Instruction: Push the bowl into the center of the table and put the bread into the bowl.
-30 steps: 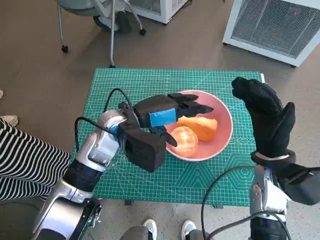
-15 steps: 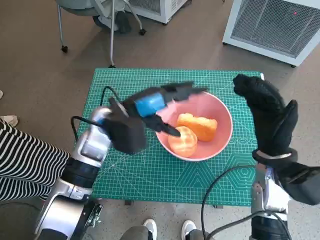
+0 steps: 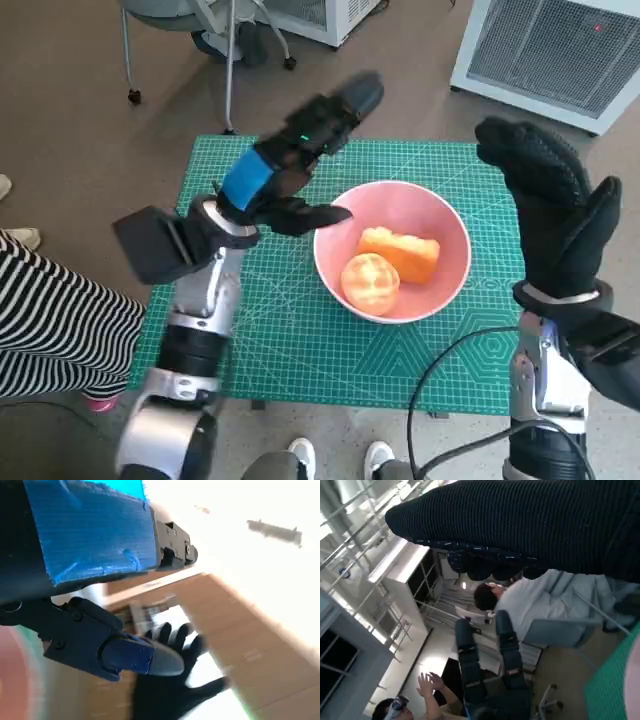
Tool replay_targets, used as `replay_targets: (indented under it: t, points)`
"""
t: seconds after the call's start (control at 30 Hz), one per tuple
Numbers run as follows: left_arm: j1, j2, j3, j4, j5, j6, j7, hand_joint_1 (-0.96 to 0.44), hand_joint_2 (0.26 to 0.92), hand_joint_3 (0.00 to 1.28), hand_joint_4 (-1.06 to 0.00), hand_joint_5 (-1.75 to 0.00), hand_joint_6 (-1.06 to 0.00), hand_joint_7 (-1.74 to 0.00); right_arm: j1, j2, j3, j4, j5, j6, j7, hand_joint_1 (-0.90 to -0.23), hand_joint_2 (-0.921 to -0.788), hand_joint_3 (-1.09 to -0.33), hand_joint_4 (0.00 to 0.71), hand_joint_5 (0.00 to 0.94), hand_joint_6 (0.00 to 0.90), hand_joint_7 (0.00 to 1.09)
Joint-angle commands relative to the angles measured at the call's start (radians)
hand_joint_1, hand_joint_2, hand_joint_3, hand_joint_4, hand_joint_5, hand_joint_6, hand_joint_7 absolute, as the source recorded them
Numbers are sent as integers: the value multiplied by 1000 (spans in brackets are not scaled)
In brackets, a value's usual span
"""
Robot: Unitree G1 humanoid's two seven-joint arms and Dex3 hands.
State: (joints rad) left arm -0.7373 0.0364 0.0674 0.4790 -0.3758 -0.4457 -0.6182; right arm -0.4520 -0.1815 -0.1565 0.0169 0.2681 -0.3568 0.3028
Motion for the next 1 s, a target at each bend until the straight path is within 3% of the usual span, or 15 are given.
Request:
replay_targets:
  t: [0.03, 0.13, 0.27, 0.63, 1.0]
  points:
    - [29, -14, 15, -49, -10, 3, 23, -725, 921, 407, -110, -16, -121, -273, -19, -16, -1, 16, -20, 16, -9, -708, -921, -755, 190, 2, 69, 413]
    - [36, -13, 18, -63, -4, 2, 32, -718, 921, 443, -105, -13, -39, -410, -36, -21, -1, 32, -19, 10, -5, -702, -921, -754, 190, 2, 71, 413]
    - [44, -12, 19, -81, 10, -4, 50, -722, 921, 471, -93, -6, -7, -447, -55, -24, 1, 55, -15, 3, 1, -702, -921, -749, 189, 1, 74, 413]
    - [78, -33, 25, -107, 40, -59, 112, -729, 921, 490, -87, -4, 1, -411, -87, -26, 4, 96, -18, 10, -1, -754, -921, -696, 186, 0, 89, 413]
    - [99, -38, 18, -109, 58, -80, 142, -728, 921, 481, -83, -2, 1, -408, -96, -21, 3, 124, -10, 8, 1, -761, -921, -676, 199, 7, 106, 414]
